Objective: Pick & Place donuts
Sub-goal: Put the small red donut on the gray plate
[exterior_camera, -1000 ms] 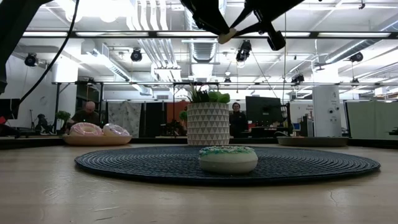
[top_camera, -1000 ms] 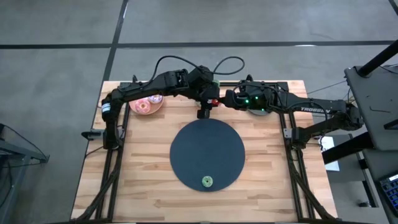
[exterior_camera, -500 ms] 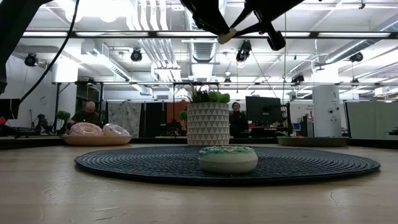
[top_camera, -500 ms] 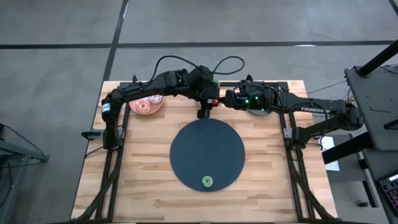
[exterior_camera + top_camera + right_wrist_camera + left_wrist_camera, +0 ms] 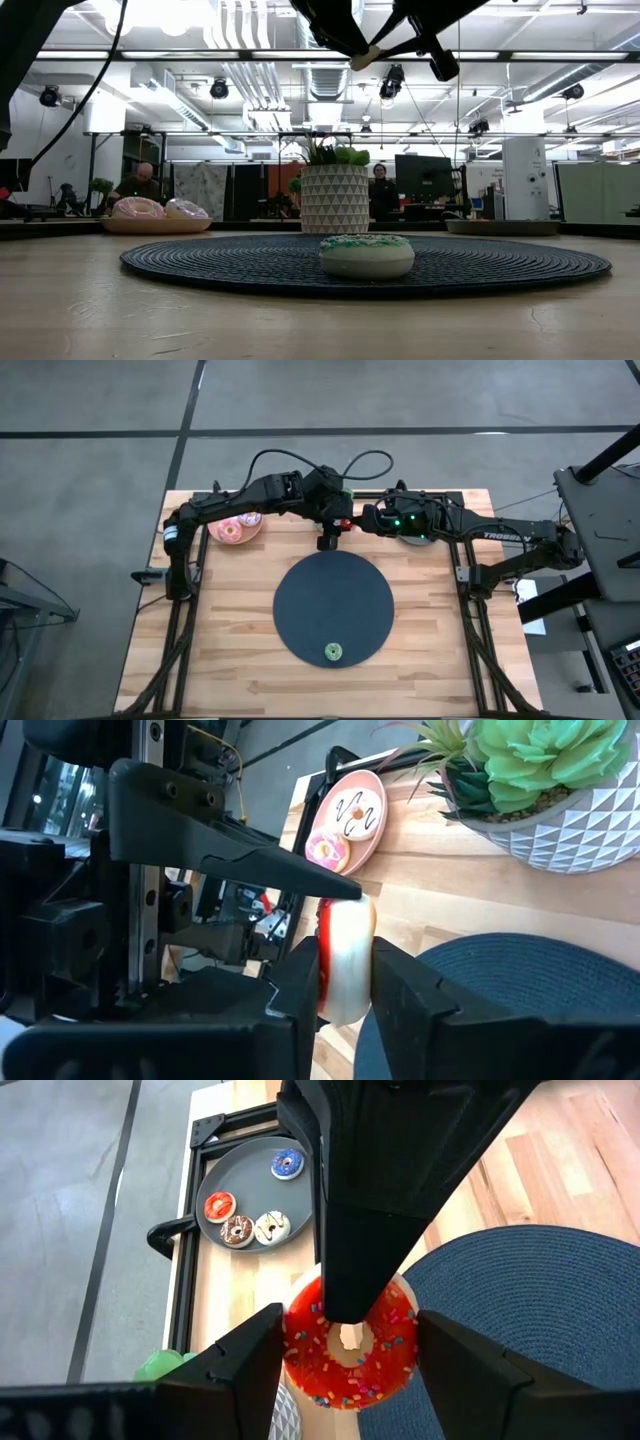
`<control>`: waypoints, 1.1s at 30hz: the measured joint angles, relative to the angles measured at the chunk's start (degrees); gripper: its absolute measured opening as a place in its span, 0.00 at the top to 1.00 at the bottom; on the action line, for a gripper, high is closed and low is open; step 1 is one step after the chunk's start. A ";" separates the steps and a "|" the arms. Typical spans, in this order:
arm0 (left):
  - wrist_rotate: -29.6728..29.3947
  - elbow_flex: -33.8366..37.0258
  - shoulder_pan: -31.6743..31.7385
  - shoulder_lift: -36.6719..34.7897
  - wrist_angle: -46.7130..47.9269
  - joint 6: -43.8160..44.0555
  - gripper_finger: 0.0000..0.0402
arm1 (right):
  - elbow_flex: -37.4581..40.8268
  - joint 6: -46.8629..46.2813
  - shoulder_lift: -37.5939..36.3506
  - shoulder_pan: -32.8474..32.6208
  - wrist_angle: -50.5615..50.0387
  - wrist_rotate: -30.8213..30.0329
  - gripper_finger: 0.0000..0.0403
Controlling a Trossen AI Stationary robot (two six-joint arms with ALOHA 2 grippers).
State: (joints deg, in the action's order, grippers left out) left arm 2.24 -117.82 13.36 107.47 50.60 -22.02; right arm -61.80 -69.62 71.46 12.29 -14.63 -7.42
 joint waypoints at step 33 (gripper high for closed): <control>0.04 0.00 0.00 -0.01 0.03 0.79 0.52 | 0.00 -0.27 0.00 0.00 0.00 0.13 0.85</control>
State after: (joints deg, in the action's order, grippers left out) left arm 2.28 -117.82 13.36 107.46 50.63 -21.23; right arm -61.80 -69.89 71.46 12.29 -14.63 -7.29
